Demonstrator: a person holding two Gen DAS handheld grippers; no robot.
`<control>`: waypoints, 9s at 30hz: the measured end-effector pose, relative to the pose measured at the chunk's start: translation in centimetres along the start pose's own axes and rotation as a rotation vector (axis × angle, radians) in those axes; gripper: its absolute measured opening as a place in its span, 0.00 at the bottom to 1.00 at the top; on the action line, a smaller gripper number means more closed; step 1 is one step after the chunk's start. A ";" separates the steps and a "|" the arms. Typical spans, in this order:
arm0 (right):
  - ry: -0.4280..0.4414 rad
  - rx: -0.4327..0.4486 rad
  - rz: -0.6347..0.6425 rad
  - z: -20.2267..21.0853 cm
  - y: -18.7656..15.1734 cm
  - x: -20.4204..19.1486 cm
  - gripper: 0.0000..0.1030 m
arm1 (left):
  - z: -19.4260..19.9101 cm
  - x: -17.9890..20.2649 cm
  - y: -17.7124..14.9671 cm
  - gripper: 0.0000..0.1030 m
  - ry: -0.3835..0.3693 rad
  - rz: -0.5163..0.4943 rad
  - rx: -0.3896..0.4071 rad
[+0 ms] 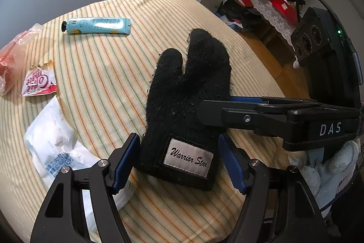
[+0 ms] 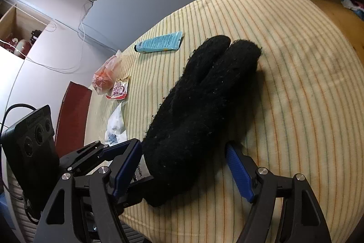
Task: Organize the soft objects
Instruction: 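Grasp the black knit glove at its labelled cuff with the right tool, then lift the black glove with the right tool and carry it over the box, then lower the glove onto the orange pack and open the right tool, then move both tools back over the bed toward the white bag and blue tube, then grasp the white plastic bag with the left tool while the right tool grasps the blue tube, then carry the white bag with the left tool while the right tool carries the tube to the box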
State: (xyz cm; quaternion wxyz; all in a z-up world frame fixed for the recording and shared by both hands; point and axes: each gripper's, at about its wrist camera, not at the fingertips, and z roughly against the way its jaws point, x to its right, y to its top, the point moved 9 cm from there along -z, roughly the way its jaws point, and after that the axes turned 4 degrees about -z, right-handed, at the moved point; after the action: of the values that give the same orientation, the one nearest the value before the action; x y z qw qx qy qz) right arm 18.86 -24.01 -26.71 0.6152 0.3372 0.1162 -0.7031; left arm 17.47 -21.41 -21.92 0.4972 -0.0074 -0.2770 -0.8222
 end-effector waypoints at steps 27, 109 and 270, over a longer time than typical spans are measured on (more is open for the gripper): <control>0.047 0.008 0.025 1.0 -0.9 -1.4 0.15 | 1.9 0.2 -0.4 0.28 -0.033 0.009 0.096; 0.151 -0.050 0.680 -14.0 -0.1 -44.0 0.59 | 31.2 -31.4 -13.0 0.56 0.556 0.533 0.459; -0.158 0.029 0.668 -4.1 8.2 -15.2 0.28 | 14.5 -13.6 -5.6 0.38 0.440 0.326 0.363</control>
State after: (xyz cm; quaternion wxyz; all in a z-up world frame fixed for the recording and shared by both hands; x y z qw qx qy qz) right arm 28.25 -11.42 -18.33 0.8137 0.3098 -0.0589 -0.4884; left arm 15.89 -1.67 -16.11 0.6634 0.2151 -0.3003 -0.6508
